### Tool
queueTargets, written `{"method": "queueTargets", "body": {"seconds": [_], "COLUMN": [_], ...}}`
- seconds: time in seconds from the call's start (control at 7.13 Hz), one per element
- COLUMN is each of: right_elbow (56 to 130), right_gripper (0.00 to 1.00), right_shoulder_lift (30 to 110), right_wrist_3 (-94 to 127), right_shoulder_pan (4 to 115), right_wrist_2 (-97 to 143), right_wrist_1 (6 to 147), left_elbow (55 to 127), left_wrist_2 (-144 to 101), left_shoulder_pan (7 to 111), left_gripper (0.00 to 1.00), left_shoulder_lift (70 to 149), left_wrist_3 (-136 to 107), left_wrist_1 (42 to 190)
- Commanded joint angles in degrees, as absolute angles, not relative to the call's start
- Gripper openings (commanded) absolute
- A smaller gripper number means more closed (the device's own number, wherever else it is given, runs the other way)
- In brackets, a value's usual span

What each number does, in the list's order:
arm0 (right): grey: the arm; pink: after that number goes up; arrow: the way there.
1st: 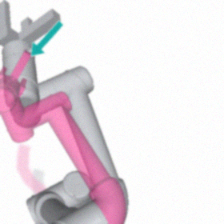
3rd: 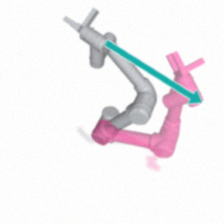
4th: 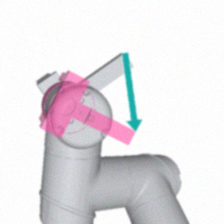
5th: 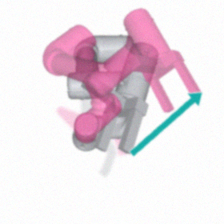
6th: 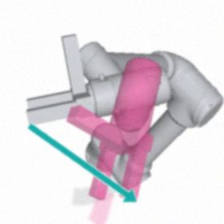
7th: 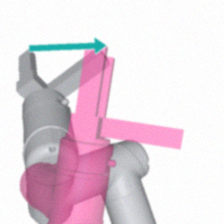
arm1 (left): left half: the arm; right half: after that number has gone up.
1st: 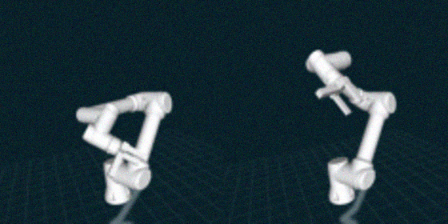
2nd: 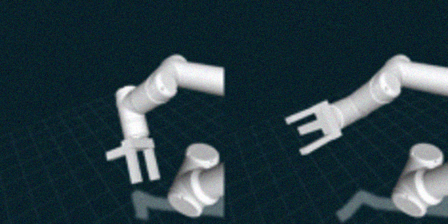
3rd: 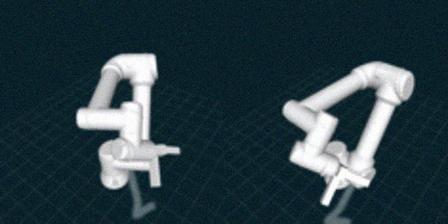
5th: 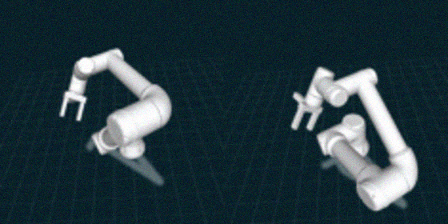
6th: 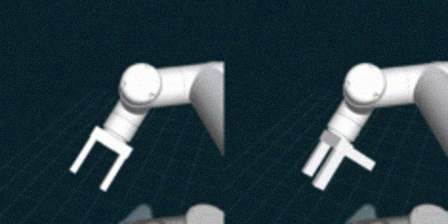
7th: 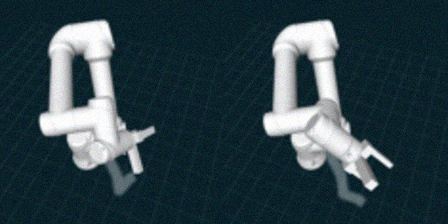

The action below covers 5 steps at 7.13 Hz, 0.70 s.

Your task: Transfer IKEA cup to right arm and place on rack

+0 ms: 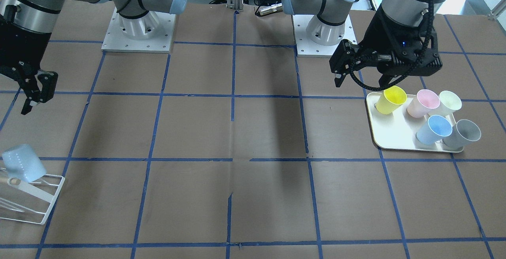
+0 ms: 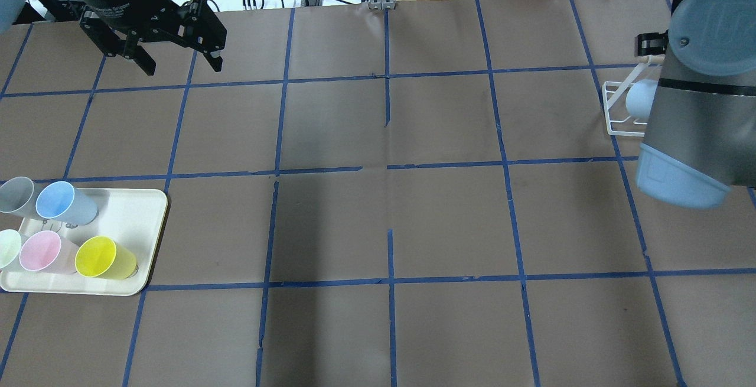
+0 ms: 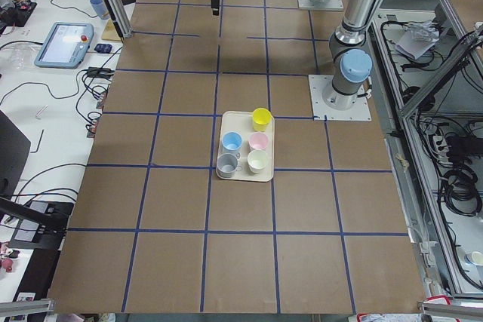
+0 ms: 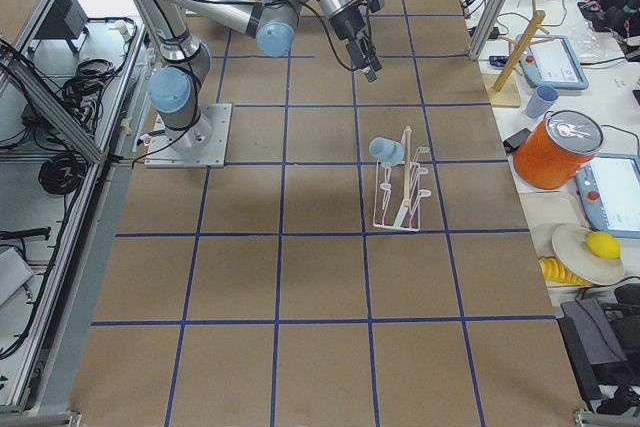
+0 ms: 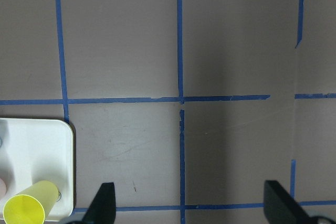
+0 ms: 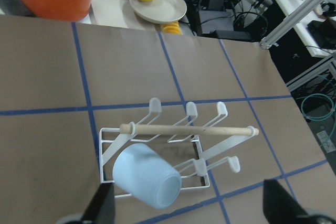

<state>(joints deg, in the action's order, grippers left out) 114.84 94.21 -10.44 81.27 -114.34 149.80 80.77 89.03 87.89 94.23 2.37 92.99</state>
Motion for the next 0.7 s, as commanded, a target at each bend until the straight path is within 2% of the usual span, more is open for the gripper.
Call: {"method": "queueTargets", "body": {"seconds": [0.0, 0.28, 0.56], "right_elbow": [108.9, 102.8, 99.8], "right_gripper": [1.00, 1.00, 1.00], "right_shoulder_lift": [94.8, 94.0, 93.9], "right_wrist_3": [-7.8, -3.7, -2.0], "right_shoulder_pan": [81.3, 81.4, 81.4], "right_wrist_2": [-108.9, -99.1, -90.8], "right_wrist_1": [131.3, 116.1, 102.0], "left_elbow": [80.8, 80.8, 80.9], "left_wrist_2": [88.9, 88.9, 89.1], "left_shoulder_pan": [87.9, 87.4, 87.0], "left_gripper": [1.00, 1.00, 1.00], "left_shoulder_lift": [94.1, 94.0, 94.0], "left_wrist_3": [2.4, 2.4, 2.5], "left_wrist_1": [93.0, 93.0, 93.1]}}
